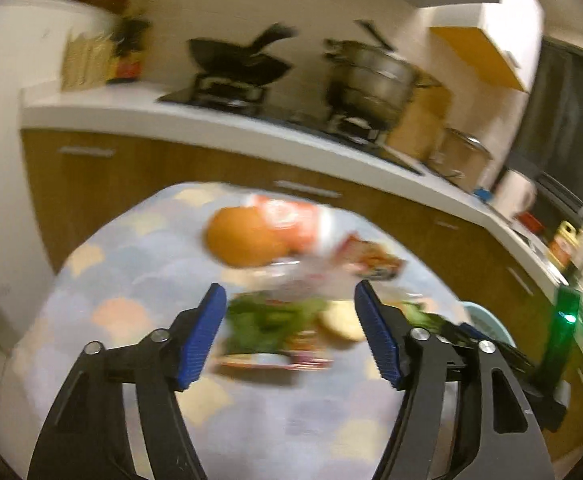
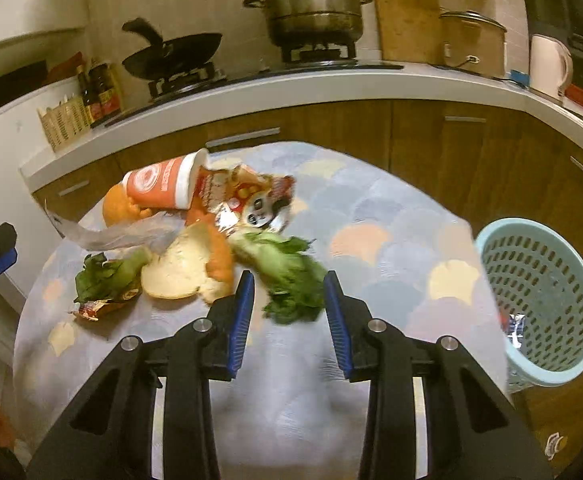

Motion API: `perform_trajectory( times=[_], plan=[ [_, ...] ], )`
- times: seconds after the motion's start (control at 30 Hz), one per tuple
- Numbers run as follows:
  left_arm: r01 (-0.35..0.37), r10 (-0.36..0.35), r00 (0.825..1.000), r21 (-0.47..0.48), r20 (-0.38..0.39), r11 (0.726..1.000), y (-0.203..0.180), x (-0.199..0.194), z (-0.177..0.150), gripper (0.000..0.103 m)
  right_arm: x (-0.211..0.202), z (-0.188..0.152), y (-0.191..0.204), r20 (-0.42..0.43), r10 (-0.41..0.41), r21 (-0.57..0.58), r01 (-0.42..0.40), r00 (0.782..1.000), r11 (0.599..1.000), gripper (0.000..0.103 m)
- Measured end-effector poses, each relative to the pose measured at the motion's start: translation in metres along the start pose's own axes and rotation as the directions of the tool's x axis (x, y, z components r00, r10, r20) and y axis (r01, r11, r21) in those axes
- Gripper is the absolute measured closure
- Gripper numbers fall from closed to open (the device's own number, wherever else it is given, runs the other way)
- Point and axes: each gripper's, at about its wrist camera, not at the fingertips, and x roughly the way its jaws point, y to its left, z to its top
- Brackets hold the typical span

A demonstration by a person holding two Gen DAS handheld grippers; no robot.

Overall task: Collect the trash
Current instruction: 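Reach the left tool to the green vegetable leaves and grasp them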

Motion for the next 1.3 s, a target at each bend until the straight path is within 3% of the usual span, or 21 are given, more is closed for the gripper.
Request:
perform_trajectory(
  times=[0.1,0.23,0.47,0.53,0.77,0.9,1.07,1.3],
  plan=[
    [0.014,-0.014,0.993,0.004,-0.119,1.000,0.020,0.031,0.000,0.037,0.010,-0.005,0.008,-0.026,0.003,-0.005,-0.003,1.000,1.000,0.070],
    [0.048,-0.025,0.972,0.092,-0.232,0.995,0.018,0.067,-0.002,0.037,0.023,-0.014,0.011,-0.064,-0.015,-0.019,0.014,0.998,1.000,0.070],
    [0.050,0.019,0.950,0.210,-0.312,0.976,0.002,0.096,-0.016,0.040,0.026,-0.013,0.009,-0.063,-0.006,-0.013,0.005,0.998,1.000,0.070],
    [0.041,0.035,0.952,0.238,-0.305,0.970,-0.002,0.097,-0.021,0.042,0.027,-0.013,0.009,-0.066,-0.007,-0.018,0.006,0.998,1.000,0.070],
    [0.026,0.050,0.960,0.265,-0.275,0.964,-0.004,0.091,-0.023,0.073,0.028,-0.013,0.012,-0.067,-0.013,-0.030,0.011,0.998,0.999,0.070],
    [0.077,-0.029,0.973,0.200,-0.229,0.977,0.004,0.069,-0.019,0.083,0.025,-0.013,0.012,-0.054,-0.006,-0.026,0.005,0.999,1.000,0.070],
    [0.100,-0.076,0.982,0.132,-0.174,0.986,0.015,0.045,-0.011,0.085,0.021,-0.013,0.016,-0.042,0.020,-0.050,-0.023,0.999,0.999,0.070],
    [0.146,-0.141,0.979,0.022,-0.148,0.989,0.046,0.030,-0.006,0.086,0.026,0.000,0.027,-0.079,0.087,-0.096,-0.094,0.993,0.991,0.070]
  ],
)
